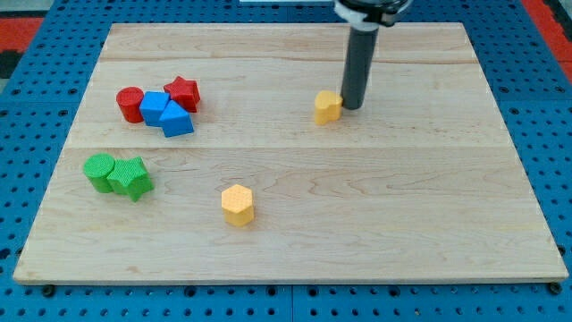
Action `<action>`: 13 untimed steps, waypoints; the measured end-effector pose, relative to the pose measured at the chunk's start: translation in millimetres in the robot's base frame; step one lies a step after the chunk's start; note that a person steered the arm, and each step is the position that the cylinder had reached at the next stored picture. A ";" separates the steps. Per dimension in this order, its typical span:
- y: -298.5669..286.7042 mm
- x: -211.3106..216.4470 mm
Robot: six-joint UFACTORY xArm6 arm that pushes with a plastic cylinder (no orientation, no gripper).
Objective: Push the yellow blocks towards the top center of the board
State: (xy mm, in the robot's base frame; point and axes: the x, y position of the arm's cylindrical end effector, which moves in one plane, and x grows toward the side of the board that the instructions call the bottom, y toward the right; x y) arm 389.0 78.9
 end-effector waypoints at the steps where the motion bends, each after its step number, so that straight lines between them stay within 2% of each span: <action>1: 21.3 55.4; 2: -5.4 22.3; 4: -76.2 -70.4; 6: -91.0 -22.6; 7: -120.1 -27.7; 9: -115.4 -111.1; 10: -87.4 -85.2; 11: 0.4 13.3; 12: 32.3 116.2; 13: 6.9 181.9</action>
State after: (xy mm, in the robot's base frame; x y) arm 570.9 85.9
